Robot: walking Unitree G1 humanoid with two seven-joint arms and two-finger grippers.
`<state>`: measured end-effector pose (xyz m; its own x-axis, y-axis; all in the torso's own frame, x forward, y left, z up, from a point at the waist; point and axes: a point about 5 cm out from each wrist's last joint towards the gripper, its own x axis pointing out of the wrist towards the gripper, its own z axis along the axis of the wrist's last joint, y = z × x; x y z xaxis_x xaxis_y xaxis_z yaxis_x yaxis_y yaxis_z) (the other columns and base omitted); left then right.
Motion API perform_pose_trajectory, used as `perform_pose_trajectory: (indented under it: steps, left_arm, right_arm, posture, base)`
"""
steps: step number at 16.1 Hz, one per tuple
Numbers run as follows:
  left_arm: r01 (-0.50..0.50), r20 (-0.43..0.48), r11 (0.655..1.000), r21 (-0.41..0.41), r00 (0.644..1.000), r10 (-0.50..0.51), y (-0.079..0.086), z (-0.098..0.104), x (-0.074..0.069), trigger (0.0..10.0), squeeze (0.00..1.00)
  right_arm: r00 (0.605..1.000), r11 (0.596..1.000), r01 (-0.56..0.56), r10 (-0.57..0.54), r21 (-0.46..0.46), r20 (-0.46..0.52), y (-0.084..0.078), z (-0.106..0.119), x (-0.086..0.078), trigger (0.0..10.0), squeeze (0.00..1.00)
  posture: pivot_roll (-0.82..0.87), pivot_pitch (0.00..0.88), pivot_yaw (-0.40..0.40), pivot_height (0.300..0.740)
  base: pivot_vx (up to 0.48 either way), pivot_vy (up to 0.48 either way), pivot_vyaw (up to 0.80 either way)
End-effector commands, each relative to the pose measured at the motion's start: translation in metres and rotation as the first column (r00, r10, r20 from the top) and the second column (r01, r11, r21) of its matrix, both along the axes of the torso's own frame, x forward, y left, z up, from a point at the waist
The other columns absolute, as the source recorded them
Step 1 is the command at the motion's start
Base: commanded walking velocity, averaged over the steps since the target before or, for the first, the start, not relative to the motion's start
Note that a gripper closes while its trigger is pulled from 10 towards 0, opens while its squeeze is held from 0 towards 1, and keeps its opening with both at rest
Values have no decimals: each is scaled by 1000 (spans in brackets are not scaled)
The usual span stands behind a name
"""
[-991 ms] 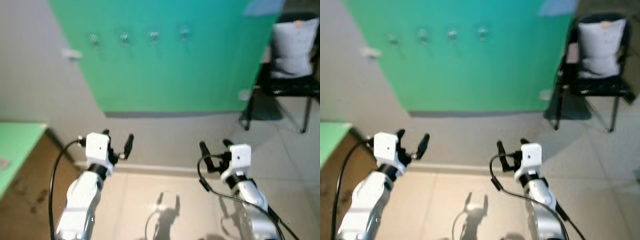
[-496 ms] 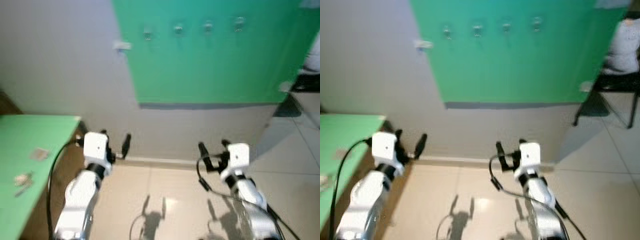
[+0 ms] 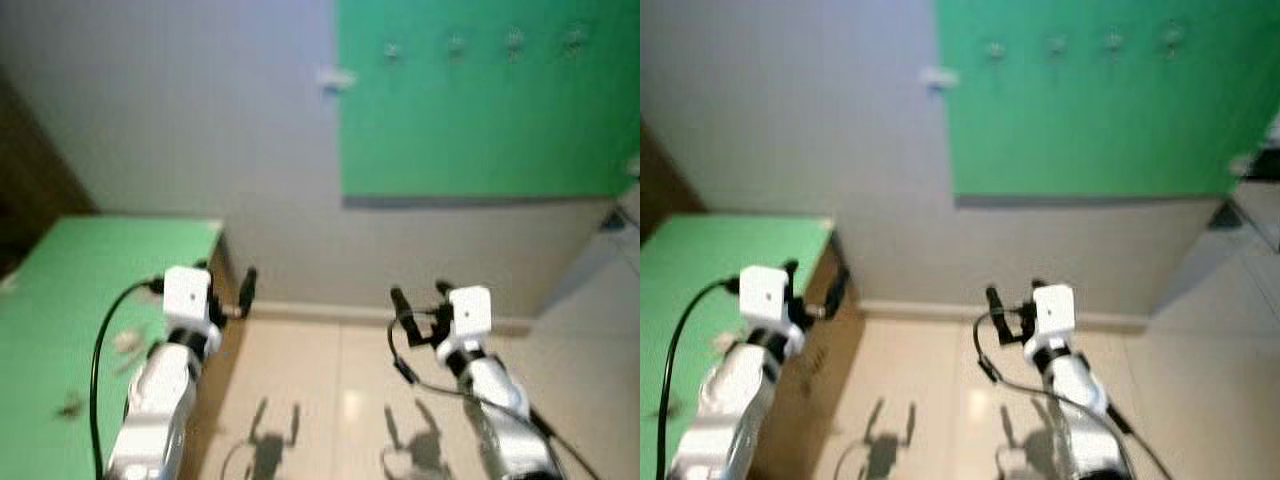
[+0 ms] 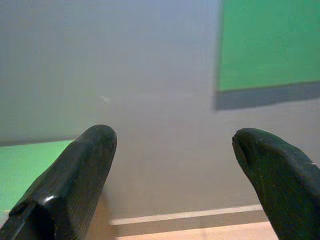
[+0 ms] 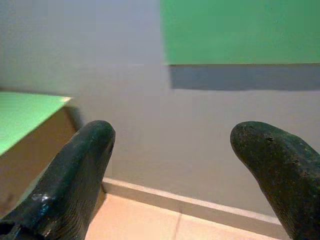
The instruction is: Hang keys on a hook
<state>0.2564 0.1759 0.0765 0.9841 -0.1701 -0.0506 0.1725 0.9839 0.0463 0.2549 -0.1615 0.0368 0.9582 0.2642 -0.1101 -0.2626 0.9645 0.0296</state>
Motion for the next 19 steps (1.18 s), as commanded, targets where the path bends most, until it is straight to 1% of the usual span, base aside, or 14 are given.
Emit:
perform_pose_trajectory:
  steps: [1, 4, 6, 9, 11, 12, 13, 15, 17, 18, 19]
  left_arm:
    - [-7, -7, 1000, 21, 1000, 7, -3, -1, 1, 10000, 0]
    - [-4, -4, 1000, 19, 1000, 4, -5, 0, -3, 10000, 0]
    - [-4, 0, 1000, 22, 1000, 4, -8, 0, -4, 10000, 0]
    - [-10, 10, 998, 55, 1000, 10, -11, 1, -5, 10000, 0]
    - [-5, 14, 998, 60, 1000, 4, -15, 2, -5, 10000, 0]
    - [-7, 17, 997, 80, 1000, 5, -16, 2, -6, 10000, 0]
    - [-7, 19, 997, 70, 1000, 6, -17, 3, -6, 10000, 0]
    - [-21, 24, 996, 86, 1000, 19, -19, 3, -6, 10000, 0]
    - [-10, 26, 997, 74, 1000, 8, -23, 4, -6, 10000, 0]
    - [-1, 22, 997, 83, 1000, -1, -29, 4, -5, 10000, 0]
    - [-1, 21, 997, 79, 1000, 0, -31, 4, -4, 10000, 0]
  right_arm:
    - [1000, 1000, -13, 13, -22, -1, -3, 0, -2, 10000, 0]
    - [999, 999, -31, 31, -15, -7, -1, -1, -6, 10000, 0]
    - [999, 999, -37, 37, -12, -21, -1, -4, -4, 10000, 0]
    - [998, 999, -52, 51, -11, -48, -4, -11, -4, 10000, 0]
    - [997, 998, -56, 55, -12, -59, -5, -14, -3, 10000, 0]
    - [996, 998, -65, 64, -18, -65, -5, -15, -3, 10000, 0]
    - [993, 995, -93, 90, -38, -70, -3, -16, -3, 10000, 0]
    - [993, 994, -98, 95, -39, -74, -3, -18, -3, 10000, 0]
    - [993, 994, -99, 96, -36, -70, -2, -18, -3, 10000, 0]
    - [993, 994, -104, 102, -31, -62, -1, -16, -3, 10000, 0]
    - [993, 994, -107, 105, -28, -55, 1, -15, -2, 10000, 0]
  posture:
    - [-152, 0, 92, 740]
    - [-145, 0, 88, 740]
    - [-139, 7, 84, 740]
    - [-130, 18, 74, 740]
    - [-129, 23, 72, 740]
    - [-127, 26, 69, 740]
    - [-127, 29, 66, 740]
    - [-128, 36, 61, 740]
    - [-129, 37, 63, 740]
    - [-130, 39, 64, 740]
    - [-131, 39, 67, 740]
  base:
    - [0, 0, 775]
    - [0, 0, 748]
    - [0, 0, 734]
    - [0, 0, 696]
    - [0, 0, 663]
    - [0, 0, 656]
    - [0, 0, 650]
    - [0, 0, 588]
    - [0, 0, 572]
    - [379, -289, 550]
    - [390, -277, 550]
